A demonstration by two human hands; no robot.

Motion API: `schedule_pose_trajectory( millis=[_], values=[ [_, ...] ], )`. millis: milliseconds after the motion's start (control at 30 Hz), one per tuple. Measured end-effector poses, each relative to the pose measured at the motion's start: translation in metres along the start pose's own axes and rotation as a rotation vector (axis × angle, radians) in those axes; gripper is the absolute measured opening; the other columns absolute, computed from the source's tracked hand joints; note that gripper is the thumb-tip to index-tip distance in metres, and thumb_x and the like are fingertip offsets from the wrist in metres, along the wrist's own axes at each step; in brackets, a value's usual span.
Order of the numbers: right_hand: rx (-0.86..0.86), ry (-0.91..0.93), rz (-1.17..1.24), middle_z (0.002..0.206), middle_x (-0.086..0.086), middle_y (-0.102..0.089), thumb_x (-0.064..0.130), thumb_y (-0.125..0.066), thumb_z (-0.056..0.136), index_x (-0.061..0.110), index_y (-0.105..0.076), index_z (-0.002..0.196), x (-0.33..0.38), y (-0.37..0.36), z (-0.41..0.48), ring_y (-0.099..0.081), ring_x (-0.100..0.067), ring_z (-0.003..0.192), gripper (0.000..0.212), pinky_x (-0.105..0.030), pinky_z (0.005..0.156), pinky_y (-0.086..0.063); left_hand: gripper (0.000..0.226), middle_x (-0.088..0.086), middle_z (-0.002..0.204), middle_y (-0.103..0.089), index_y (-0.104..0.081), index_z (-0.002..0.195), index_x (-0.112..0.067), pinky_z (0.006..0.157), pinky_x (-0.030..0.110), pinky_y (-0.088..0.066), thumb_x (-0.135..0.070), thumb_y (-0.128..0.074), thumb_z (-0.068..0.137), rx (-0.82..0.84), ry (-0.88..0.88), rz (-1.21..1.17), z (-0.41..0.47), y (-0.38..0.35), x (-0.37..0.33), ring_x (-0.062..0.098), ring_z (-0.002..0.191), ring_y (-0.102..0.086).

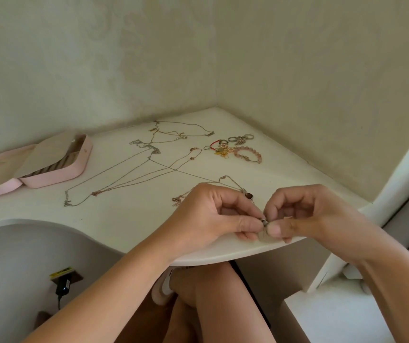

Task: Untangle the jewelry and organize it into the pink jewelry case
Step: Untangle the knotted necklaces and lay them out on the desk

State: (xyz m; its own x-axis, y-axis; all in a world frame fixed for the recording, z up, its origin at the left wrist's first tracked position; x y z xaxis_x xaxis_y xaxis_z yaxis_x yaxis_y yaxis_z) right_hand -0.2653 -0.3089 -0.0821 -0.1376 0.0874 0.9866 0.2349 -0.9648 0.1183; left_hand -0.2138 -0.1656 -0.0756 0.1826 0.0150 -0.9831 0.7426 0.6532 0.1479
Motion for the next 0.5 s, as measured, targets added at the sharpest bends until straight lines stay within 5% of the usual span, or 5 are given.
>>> schedule_pose_trajectory(
  millis=[267, 400, 500],
  values=[
    [0.262, -0.007, 0.382, 0.075, -0.001, -0.064, 0.025, -0.085, 0.067, 0.016, -0.067, 0.074, -0.005, -0.009, 0.016, -0.059, -0.015, 0.075, 0.021, -0.020, 0.074, -0.047, 0.011, 0.002, 0.060, -0.068, -0.075, 0.070, -0.017, 0.059, 0.019, -0.053, -0.007, -0.069, 0.068, 0.053, -0.018, -0.114, 0.001, -0.002, -0.007, 0.010, 0.054, -0.065],
    [0.226, 0.011, 0.549, 0.080, -0.014, -0.058, 0.020, -0.082, 0.072, 0.010, -0.064, 0.077, -0.012, -0.014, 0.030, -0.049, -0.034, 0.086, 0.021, -0.042, 0.088, -0.036, 0.008, 0.005, 0.061, -0.067, -0.074, 0.074, -0.010, 0.056, 0.020, -0.053, -0.008, -0.067, 0.069, -0.032, -0.044, -0.189, 0.004, 0.007, -0.007, 0.011, 0.053, -0.063],
    [0.086, 0.044, 0.463, 0.085, -0.010, -0.062, 0.032, -0.083, 0.070, 0.012, -0.064, 0.088, -0.008, -0.011, 0.038, -0.053, -0.031, 0.092, 0.033, -0.039, 0.091, -0.037, 0.004, 0.003, 0.065, -0.068, -0.073, 0.077, -0.013, 0.057, 0.020, -0.052, -0.012, -0.070, 0.074, -0.149, -0.079, -0.175, 0.010, 0.022, -0.013, 0.012, 0.059, -0.062]
  ],
)
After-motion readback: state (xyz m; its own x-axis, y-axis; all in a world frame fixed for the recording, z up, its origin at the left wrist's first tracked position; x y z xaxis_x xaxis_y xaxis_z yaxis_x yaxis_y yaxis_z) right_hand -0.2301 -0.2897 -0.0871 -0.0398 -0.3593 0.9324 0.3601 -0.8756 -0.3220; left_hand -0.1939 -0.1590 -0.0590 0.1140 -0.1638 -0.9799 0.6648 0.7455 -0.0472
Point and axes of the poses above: each hand's wrist, its own z-axis towards the middle knuckle, its own y-axis out of the back of the hand, x = y × z, the point moved 5 cm from there along z, towards the middle knuckle
